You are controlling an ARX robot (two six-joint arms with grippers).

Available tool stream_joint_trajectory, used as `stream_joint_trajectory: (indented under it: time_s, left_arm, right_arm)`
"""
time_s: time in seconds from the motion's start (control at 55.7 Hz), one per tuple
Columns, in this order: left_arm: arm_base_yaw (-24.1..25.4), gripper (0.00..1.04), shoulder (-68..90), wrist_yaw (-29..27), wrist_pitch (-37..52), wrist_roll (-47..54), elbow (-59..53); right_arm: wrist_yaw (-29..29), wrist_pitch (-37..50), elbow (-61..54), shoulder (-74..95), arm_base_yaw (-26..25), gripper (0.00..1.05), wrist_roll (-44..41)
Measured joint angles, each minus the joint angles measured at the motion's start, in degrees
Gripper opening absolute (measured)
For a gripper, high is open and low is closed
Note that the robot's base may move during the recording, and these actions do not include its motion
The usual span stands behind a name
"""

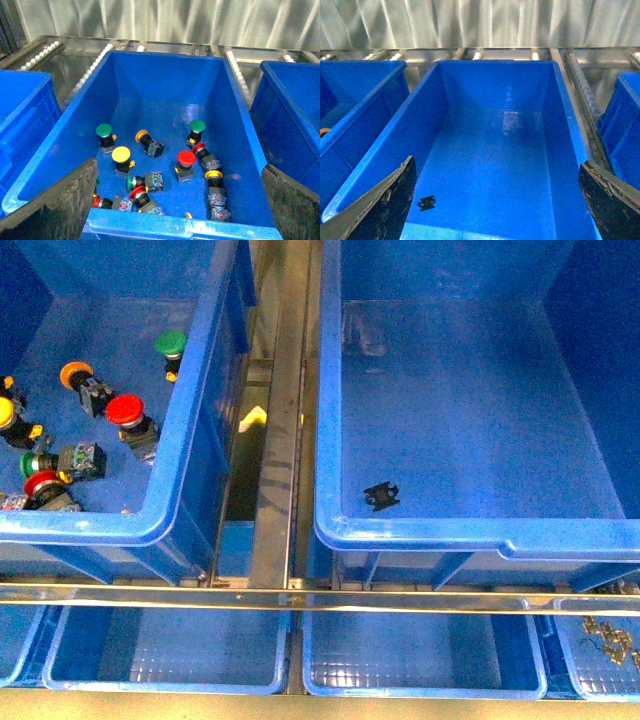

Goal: Pick red and yellow buttons and place in box

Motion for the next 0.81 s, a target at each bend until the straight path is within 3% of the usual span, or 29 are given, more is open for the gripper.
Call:
stream_joint_trajectory:
  time_s: [0.808]
  left_arm:
    - [0.0,0.97,0.0,0.0,0.0,0.0,0.0]
  right_arm:
    - [0.0,0.0,0.0,0.0,0.0,0.98,0.0]
